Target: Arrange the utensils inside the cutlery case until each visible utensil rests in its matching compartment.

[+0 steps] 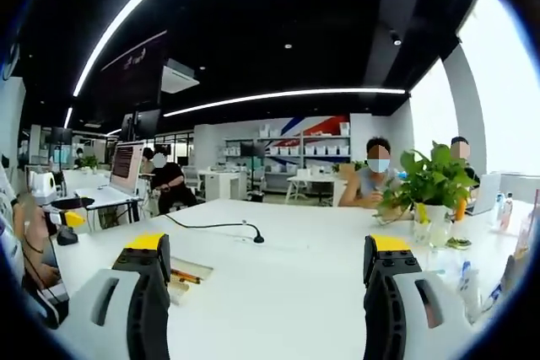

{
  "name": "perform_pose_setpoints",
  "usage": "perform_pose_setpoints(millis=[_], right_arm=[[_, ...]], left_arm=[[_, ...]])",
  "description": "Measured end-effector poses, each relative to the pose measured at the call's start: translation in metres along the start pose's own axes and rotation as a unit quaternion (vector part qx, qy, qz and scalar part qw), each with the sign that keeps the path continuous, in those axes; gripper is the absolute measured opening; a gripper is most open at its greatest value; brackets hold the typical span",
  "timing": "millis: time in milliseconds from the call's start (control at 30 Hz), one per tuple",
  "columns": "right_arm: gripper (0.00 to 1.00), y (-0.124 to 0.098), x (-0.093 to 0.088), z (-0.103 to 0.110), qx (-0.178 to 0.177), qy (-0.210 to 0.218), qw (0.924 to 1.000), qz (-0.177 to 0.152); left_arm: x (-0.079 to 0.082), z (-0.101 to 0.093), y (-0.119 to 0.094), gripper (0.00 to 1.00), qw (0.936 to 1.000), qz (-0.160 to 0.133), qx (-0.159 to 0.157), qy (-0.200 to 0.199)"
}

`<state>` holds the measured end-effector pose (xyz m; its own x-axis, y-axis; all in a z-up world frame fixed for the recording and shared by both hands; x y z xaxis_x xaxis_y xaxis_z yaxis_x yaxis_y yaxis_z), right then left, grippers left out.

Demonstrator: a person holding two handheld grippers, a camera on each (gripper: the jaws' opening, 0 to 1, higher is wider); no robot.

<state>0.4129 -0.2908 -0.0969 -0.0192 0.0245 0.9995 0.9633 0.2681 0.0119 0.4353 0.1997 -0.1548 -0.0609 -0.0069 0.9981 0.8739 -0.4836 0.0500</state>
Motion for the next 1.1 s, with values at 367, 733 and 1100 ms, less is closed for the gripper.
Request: perform_pose_setpoints(millis=[367,733,1100], right_arm=[[0.98,0.034,0.007,0.011,0.066,-0.025,0.9972,0.024],[0.95,0.077,0.009,0.036,0.153,-0.041,0.9858,0.053],[0.91,0.115,0.005,0.048,0.195,-0.036,0.9779,0.066]], left_arm=[[0.001,0.002,0.001,0.99,0.9999,-0.008,-0.002,-0.007],[-0.004,0.001,0.006,0.96,0.9998,0.005,-0.013,-0.013],[-0.004,-0.004,0.013,0.92,0.9994,0.002,-0.024,-0.023]])
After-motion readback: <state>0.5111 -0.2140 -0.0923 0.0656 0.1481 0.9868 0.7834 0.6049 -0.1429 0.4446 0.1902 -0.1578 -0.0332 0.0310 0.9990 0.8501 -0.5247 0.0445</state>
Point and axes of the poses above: the point that each gripper's makers call its tool centre point, and the gripper's own axes: y roughly forward along the fingers, z roughly to its left, x roughly out of its top, the point moved 9 cm from there along -y, roughly backward along the fingers
